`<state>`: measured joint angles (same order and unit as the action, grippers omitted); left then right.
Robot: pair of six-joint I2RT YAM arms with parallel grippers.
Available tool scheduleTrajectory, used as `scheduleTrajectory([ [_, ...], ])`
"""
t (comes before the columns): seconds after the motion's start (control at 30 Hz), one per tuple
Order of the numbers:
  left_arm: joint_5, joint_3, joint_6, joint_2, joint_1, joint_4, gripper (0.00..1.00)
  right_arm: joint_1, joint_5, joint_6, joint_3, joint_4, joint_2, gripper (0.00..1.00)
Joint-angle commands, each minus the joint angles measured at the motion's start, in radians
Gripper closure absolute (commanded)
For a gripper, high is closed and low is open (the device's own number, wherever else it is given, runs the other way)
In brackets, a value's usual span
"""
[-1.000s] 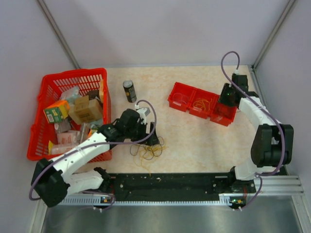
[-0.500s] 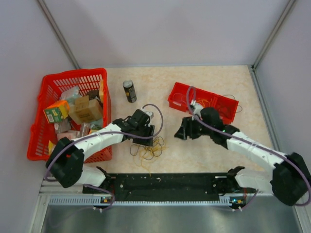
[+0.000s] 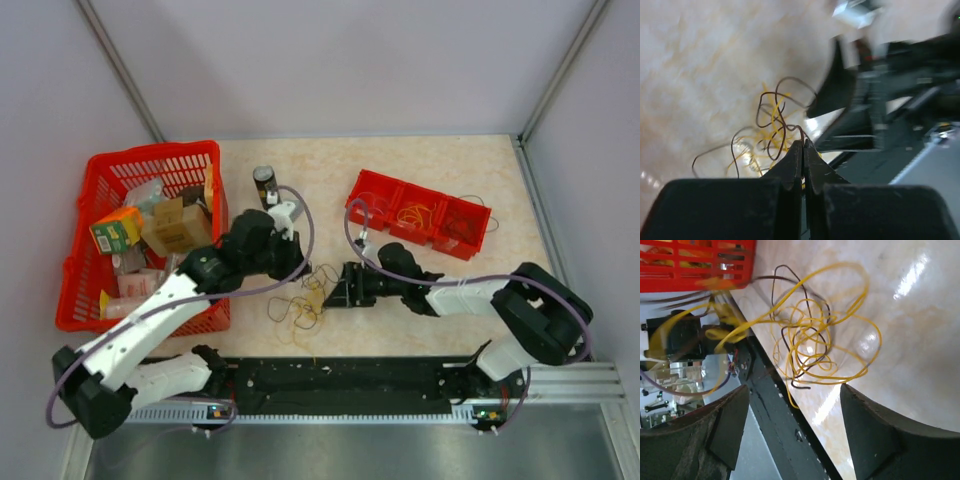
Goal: Untangle the cables
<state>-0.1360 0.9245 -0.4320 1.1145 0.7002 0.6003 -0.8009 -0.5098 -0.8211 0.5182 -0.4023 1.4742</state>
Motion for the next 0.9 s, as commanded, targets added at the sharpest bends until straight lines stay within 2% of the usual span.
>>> scheduleTrajectory([
  [0.0,-0.212,0.129,0.006,-0.185,0.001,-0.068,1.00,-0.008,-0.021,-0.096,0.045,-0.240,0.075,0.27],
  [0.07,-0.272,0.187,-0.010,-0.208,0.001,-0.068,1.00,-0.007,-0.012,-0.154,0.054,-0.341,0.139,0.29],
  [0.1,-0.289,0.216,-0.014,-0.214,0.004,-0.059,1.00,-0.007,-0.006,-0.185,0.058,-0.372,0.179,0.37],
  [0.17,-0.286,0.301,-0.014,-0.226,0.001,-0.030,1.00,-0.001,0.016,-0.245,0.052,-0.440,0.240,0.71],
  [0.23,-0.254,0.414,0.001,-0.231,0.002,0.022,1.00,0.005,0.040,-0.295,0.033,-0.499,0.284,0.97],
  [0.27,-0.238,0.472,0.009,-0.231,0.002,0.045,1.00,0.008,0.047,-0.306,0.020,-0.513,0.297,1.00],
  [0.4,-0.179,0.670,0.009,-0.249,0.001,0.039,1.00,0.014,0.088,-0.258,-0.020,-0.443,0.276,1.00],
  [0.6,0.057,0.725,-0.024,-0.321,0.002,-0.060,1.00,0.012,0.198,-0.115,-0.023,-0.181,0.147,1.00],
  [0.67,0.094,0.753,-0.033,-0.325,0.001,-0.086,1.00,0.012,0.215,-0.087,-0.004,-0.121,0.136,1.00],
  [0.73,0.075,0.792,-0.043,-0.315,0.001,-0.106,1.00,0.014,0.218,-0.072,0.014,-0.098,0.147,1.00],
  [0.77,0.055,0.809,-0.042,-0.306,0.001,-0.120,1.00,0.012,0.209,-0.060,0.022,-0.093,0.156,0.98],
  [0.8,0.043,0.823,-0.042,-0.300,0.001,-0.125,1.00,0.012,0.202,-0.049,0.034,-0.084,0.162,0.90],
  [0.87,0.039,0.855,-0.040,-0.274,0.001,-0.105,1.00,0.012,0.195,0.002,0.052,-0.044,0.152,0.63],
])
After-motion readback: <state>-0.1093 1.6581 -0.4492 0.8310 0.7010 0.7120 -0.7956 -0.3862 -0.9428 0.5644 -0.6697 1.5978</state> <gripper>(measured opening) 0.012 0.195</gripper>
